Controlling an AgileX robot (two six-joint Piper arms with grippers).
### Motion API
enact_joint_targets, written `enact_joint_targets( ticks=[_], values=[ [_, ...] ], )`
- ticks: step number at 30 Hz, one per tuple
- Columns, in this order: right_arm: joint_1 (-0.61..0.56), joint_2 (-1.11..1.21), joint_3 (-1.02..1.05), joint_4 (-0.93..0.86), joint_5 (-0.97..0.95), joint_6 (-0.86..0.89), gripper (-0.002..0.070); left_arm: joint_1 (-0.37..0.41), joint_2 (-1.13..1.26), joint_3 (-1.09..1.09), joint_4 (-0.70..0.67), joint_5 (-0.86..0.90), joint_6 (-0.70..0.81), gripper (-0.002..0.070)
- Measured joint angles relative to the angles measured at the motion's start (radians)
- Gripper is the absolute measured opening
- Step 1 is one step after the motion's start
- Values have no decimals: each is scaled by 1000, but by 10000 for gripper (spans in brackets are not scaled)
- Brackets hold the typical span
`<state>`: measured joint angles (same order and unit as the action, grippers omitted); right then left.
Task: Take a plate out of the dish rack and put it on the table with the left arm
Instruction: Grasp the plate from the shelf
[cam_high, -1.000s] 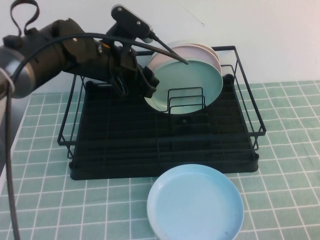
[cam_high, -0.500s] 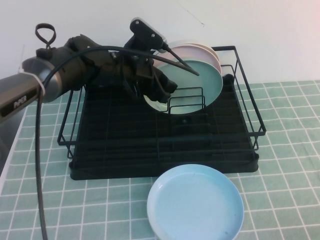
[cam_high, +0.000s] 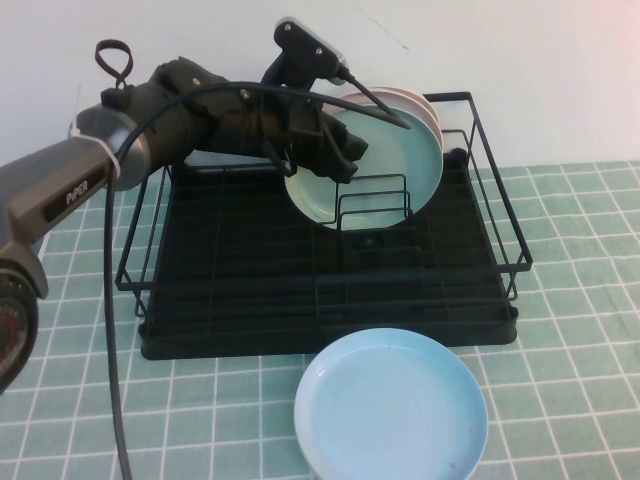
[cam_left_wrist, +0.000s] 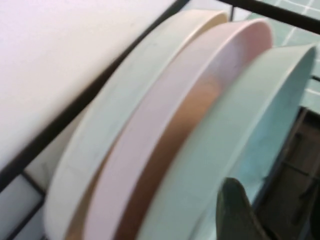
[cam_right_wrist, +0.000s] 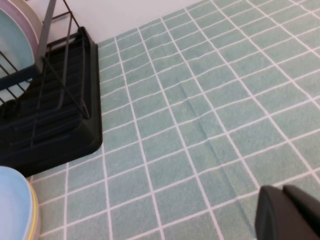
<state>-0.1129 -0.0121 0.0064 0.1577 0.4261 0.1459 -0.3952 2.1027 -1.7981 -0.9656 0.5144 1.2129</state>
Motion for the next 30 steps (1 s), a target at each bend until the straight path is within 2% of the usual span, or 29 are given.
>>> enact_joint_targets(
  ticks=[5,10,16,30],
  values=[
    [0,0,0,0,0,0,-1,0,-4,-38,7,123,-10,310],
    [0,0,0,0,0,0,-1,0,-56,-55,97,245,-18,343],
    [0,0,0,0,0,0,-1,0,-137,-63,261,252,-24,360],
    [0,0,0,0,0,0,-1,0,-112,-65,367,135,-20,385]
  ],
)
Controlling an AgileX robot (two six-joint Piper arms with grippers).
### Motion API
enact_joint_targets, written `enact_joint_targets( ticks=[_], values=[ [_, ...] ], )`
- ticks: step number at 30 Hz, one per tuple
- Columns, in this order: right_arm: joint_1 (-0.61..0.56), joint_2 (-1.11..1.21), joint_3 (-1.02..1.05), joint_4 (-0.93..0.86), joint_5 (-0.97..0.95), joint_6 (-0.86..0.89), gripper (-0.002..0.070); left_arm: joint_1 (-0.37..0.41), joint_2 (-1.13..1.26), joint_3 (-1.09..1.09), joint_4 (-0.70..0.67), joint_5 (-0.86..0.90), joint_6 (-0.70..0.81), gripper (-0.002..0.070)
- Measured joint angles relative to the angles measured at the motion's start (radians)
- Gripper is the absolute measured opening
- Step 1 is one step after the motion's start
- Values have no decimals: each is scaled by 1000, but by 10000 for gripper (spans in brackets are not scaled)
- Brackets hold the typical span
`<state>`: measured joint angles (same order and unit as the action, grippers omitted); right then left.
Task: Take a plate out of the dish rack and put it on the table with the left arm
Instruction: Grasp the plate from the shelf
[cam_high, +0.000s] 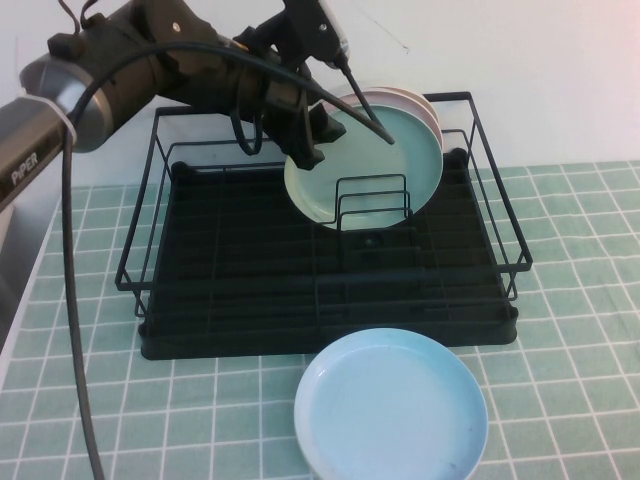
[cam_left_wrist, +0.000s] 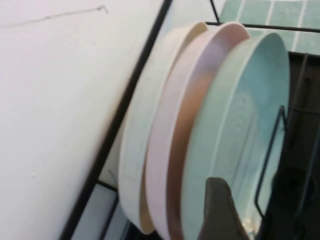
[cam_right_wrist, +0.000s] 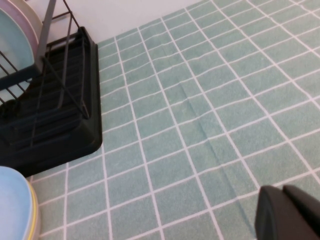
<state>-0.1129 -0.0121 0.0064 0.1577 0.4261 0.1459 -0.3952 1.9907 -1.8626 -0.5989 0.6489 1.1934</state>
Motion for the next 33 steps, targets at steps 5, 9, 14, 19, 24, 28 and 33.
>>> enact_joint_targets(
  ticks=[5,9,14,19,24,28,33],
  values=[
    [0,0,0,0,0,0,-1,-14,9,0,29,-67,0,385],
    [0,0,0,0,0,0,-1,-36,33,0,33,-132,-12,385],
    [0,0,0,0,0,0,-1,-58,75,0,33,-183,-24,385],
    [0,0,0,0,0,0,-1,-60,107,0,33,-216,-29,385],
    [0,0,0,0,0,0,-1,-60,118,0,33,-263,-32,385],
    [0,0,0,0,0,0,-1,-60,119,0,33,-280,-39,384],
    [0,0,0,0,0,0,-1,-60,137,0,14,-282,-58,380]
  ],
)
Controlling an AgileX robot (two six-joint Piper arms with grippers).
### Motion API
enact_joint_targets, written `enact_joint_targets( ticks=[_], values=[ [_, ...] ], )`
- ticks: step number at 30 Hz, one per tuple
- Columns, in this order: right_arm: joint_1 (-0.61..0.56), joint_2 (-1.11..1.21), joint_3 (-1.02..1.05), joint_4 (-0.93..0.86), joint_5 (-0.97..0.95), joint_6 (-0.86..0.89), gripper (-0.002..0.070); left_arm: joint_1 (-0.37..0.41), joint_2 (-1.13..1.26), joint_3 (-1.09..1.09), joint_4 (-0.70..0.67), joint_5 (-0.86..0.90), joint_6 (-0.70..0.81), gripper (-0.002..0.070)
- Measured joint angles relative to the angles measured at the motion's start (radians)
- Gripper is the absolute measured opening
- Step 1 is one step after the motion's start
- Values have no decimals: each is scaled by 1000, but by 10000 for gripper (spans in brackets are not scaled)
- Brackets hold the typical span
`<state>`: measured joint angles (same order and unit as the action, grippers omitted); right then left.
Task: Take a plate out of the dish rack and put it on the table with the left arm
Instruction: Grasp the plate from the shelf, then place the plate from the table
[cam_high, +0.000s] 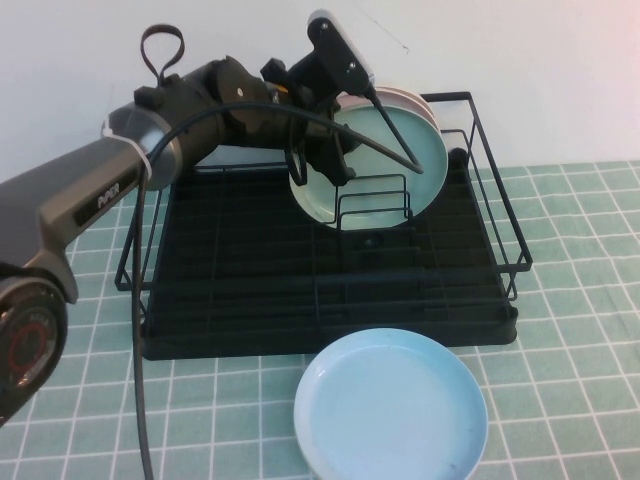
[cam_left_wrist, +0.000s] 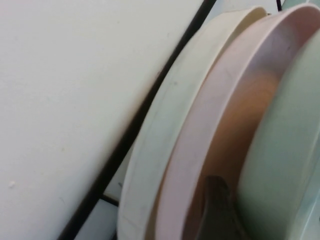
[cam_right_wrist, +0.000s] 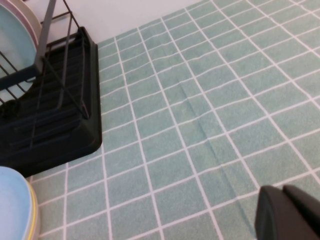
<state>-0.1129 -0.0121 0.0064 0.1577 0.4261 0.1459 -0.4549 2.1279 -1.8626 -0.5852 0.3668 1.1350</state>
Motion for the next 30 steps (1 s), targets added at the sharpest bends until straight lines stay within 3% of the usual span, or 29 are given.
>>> enact_joint_targets(
  ticks=[4,8,9,22,30],
  values=[
    [0,0,0,0,0,0,-1,0,22,0,-15,15,-3,332],
    [0,0,0,0,0,0,-1,0,24,0,-11,34,-21,141],
    [0,0,0,0,0,0,-1,0,22,0,-1,39,-19,124],
    [0,0,0,0,0,0,-1,2,-132,-72,30,195,-115,108],
    [0,0,0,0,0,0,-1,6,-318,-88,21,467,-301,108]
  ],
)
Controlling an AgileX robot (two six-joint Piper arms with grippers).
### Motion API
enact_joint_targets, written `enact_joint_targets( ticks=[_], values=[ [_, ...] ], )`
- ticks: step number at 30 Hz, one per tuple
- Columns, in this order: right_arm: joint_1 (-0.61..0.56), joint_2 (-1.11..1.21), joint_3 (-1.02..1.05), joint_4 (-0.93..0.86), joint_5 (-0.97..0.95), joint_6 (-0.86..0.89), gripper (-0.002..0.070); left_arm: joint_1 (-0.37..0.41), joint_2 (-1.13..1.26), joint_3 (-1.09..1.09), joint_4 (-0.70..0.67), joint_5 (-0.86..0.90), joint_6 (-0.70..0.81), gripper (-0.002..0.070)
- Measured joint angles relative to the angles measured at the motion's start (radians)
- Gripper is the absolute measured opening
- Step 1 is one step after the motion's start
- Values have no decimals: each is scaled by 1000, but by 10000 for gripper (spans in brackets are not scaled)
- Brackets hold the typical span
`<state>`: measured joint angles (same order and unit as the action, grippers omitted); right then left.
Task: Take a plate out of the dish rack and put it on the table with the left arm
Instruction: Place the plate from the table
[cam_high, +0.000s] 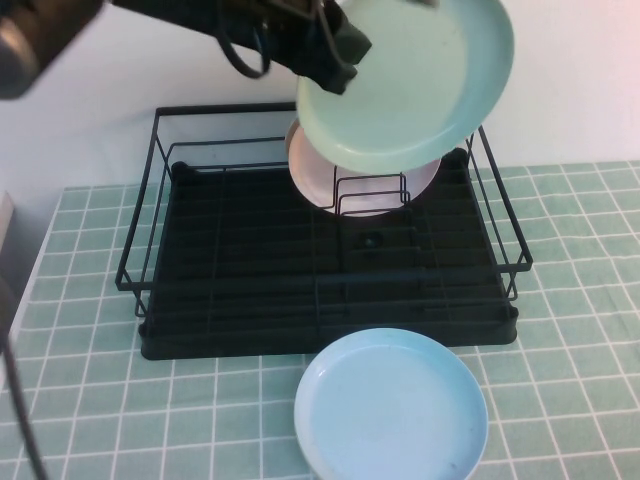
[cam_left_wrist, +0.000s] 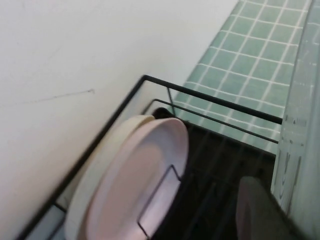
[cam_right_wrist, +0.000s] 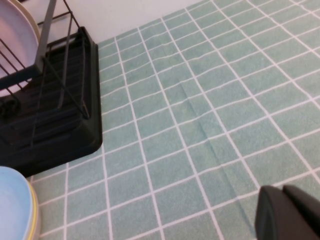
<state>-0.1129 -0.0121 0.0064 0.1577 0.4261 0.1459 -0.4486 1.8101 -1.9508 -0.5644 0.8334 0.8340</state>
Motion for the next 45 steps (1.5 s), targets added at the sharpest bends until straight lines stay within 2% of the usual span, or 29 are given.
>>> enact_joint_targets(
  ticks=[8,12,17,22,25,31,37,45],
  values=[
    [0,0,0,0,0,0,-1,85,-103,6,-38,374,-322,108],
    [0,0,0,0,0,0,-1,99,-156,118,-96,401,-398,108],
    [0,0,0,0,0,0,-1,99,-322,381,-180,399,-407,108],
    [0,0,0,0,0,0,-1,93,-574,743,-249,226,-411,108],
    [0,0,0,0,0,0,-1,93,-690,951,-355,109,-413,108],
    [0,0,0,0,0,0,-1,93,-749,1273,-570,-64,-396,108],
    [0,0,0,0,0,0,-1,93,-672,1354,-685,-213,-366,108],
    [0,0,0,0,0,0,-1,93,-432,1354,-846,-210,-219,108]
  ],
)
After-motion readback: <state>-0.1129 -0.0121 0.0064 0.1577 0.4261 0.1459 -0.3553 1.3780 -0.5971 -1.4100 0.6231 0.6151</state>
